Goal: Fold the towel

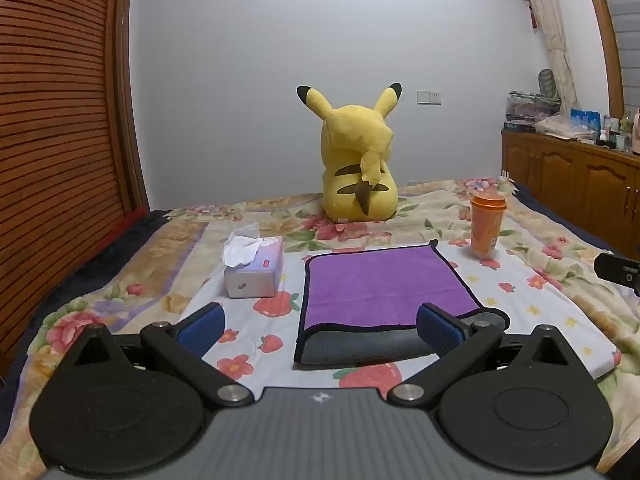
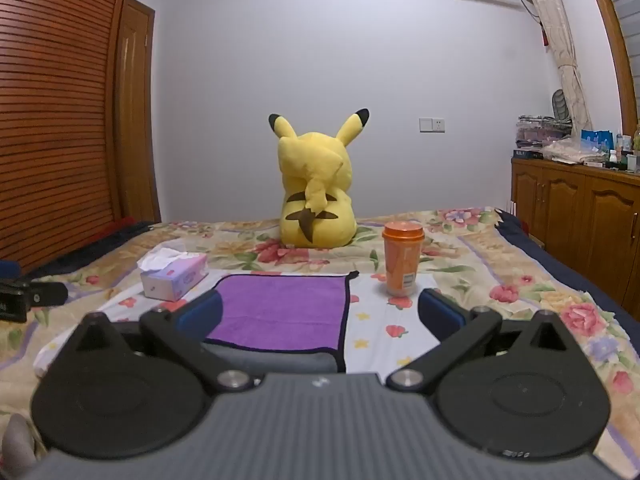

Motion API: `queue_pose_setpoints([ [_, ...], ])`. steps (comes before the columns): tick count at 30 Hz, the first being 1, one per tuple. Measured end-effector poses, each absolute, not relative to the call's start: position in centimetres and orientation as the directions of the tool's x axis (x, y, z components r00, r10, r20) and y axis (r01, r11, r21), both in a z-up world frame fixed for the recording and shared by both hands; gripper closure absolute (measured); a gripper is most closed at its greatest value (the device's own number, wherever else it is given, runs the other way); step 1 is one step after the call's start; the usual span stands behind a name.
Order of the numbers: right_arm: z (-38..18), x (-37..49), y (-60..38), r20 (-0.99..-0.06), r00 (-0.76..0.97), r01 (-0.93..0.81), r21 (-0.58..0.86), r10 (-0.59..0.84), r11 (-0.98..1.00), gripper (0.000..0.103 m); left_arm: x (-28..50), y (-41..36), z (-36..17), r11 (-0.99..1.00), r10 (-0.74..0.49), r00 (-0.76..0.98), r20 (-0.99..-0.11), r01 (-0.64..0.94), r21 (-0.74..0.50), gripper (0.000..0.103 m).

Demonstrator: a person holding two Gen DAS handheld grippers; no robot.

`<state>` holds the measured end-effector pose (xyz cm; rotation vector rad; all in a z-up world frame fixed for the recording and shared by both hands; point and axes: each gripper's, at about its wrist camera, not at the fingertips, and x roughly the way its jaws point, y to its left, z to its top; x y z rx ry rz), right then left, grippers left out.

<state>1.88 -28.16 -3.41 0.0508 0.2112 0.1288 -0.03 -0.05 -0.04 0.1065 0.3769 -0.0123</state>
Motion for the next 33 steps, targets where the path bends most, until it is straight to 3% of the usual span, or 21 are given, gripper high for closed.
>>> queue_pose_setpoints([
  [33, -3.31, 2.04, -27.86, -0.207, 0.969, -0.121, 0.064, 0.132, 0.991, 0.000, -0.02, -0.04, -0.03, 0.995, 0.007, 0.930, -0.368, 0.031, 0.096, 0.000],
])
